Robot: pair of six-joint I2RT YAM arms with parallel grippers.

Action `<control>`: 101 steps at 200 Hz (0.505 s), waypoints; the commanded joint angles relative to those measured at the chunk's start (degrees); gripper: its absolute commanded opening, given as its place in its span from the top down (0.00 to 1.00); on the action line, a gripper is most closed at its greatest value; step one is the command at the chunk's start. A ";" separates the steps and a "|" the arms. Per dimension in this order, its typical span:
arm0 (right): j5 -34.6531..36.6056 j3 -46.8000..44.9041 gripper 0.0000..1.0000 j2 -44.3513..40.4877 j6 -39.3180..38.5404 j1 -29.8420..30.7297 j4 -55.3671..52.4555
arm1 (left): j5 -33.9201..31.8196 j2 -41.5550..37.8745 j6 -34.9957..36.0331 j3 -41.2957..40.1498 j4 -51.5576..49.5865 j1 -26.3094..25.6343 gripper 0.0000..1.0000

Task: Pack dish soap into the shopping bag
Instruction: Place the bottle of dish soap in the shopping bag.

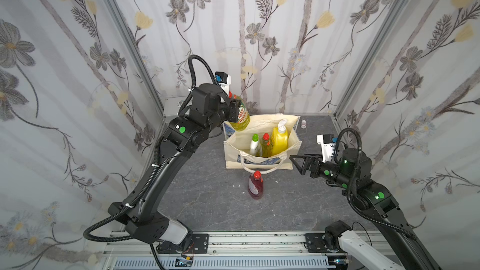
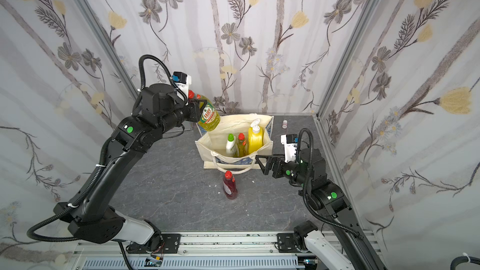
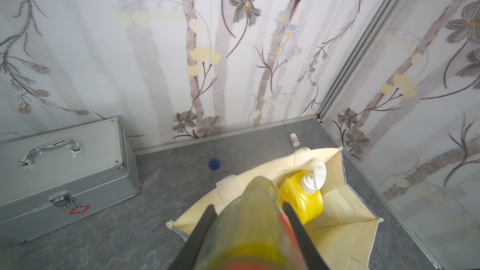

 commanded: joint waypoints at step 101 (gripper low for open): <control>1.38 -0.05 0.00 -2.46 -1.14 -1.26 -2.82 | -18.64 6.19 -0.22 -4.56 9.72 -8.99 0.75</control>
